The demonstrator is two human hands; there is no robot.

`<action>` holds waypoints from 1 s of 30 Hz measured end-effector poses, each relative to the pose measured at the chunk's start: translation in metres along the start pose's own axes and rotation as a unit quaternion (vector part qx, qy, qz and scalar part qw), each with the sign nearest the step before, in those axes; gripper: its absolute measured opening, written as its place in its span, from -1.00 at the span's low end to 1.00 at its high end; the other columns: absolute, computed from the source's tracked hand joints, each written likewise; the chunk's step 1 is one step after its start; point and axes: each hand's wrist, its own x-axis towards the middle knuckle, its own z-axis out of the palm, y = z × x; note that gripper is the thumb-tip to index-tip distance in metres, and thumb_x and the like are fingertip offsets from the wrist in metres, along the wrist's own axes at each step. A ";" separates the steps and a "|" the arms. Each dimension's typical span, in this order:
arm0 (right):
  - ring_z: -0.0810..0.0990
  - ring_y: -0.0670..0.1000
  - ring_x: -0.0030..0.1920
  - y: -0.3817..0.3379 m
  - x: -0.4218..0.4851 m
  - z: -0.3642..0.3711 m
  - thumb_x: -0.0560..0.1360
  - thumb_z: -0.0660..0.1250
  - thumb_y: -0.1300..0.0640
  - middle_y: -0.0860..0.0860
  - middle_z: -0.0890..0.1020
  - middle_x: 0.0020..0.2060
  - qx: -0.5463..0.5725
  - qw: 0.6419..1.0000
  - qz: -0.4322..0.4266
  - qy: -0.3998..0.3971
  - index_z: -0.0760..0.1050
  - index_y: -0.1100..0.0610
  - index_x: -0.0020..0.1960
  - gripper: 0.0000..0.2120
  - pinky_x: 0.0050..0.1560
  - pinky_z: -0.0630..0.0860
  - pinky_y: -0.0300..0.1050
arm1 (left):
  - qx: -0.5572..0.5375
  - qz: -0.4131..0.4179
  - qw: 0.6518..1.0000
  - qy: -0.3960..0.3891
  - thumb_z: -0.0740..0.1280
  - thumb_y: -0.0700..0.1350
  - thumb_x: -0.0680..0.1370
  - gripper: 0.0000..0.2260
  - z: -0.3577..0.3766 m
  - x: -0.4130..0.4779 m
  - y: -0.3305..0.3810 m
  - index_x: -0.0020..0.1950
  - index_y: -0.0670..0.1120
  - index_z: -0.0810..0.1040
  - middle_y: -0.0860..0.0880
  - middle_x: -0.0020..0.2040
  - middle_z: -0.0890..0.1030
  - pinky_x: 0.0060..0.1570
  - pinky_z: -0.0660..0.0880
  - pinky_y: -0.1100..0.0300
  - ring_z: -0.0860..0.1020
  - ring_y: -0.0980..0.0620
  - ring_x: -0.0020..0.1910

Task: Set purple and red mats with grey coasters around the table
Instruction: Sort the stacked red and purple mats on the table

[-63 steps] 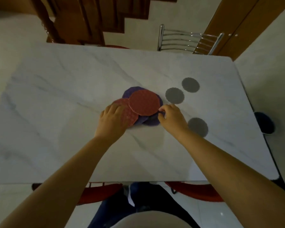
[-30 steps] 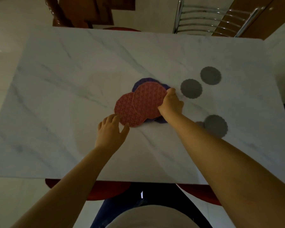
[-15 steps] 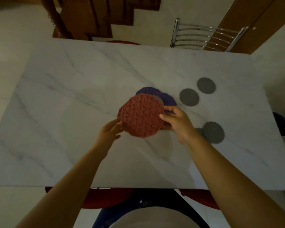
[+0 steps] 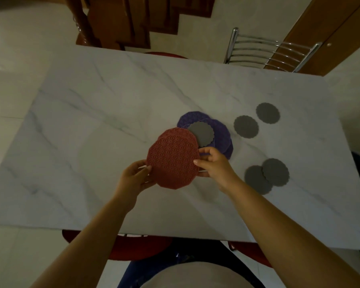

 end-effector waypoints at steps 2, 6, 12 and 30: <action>0.61 0.00 -0.17 0.001 0.001 0.007 0.49 0.32 0.32 0.07 0.58 -0.11 -0.008 1.000 0.004 -0.012 0.38 0.17 0.16 -0.72 -0.20 0.62 -0.10 | -0.012 -0.003 1.000 0.013 0.22 -0.29 0.59 -0.85 -0.003 -0.002 -0.001 -0.01 -0.11 0.55 -0.01 -0.27 0.65 -0.28 0.62 0.17 0.66 0.05 -0.31; 0.59 0.04 -0.08 0.001 0.007 0.024 0.50 0.32 0.29 0.12 0.56 -0.04 -0.029 0.999 0.014 -0.036 0.37 0.13 0.16 -0.73 -0.14 0.60 -0.05 | -0.020 0.009 0.999 0.036 0.20 -0.29 0.60 -0.86 -0.015 -0.006 0.002 0.01 -0.12 0.53 -0.03 -0.24 0.63 -0.30 0.61 0.19 0.66 0.07 -0.31; 0.58 0.00 0.08 -0.010 0.039 0.018 0.54 0.25 -0.04 0.02 0.63 0.08 -0.152 0.988 0.004 -0.033 0.56 0.04 0.12 -0.76 0.16 0.53 -0.02 | -0.046 0.019 0.996 0.078 0.19 -0.26 0.62 -0.86 -0.036 -0.006 0.004 0.14 -0.16 0.48 -0.08 -0.13 0.60 -0.25 0.61 0.21 0.65 0.02 -0.21; 0.20 0.20 0.37 0.006 0.086 0.046 0.37 0.44 -0.10 0.11 0.29 0.37 -0.587 0.789 -0.053 0.174 0.24 0.14 0.38 -0.30 0.32 0.27 0.10 | -0.072 -0.007 0.987 0.140 0.21 -0.26 0.61 -0.87 -0.060 -0.018 -0.016 0.04 -0.09 0.52 -0.07 -0.18 0.60 -0.27 0.62 0.20 0.64 0.05 -0.29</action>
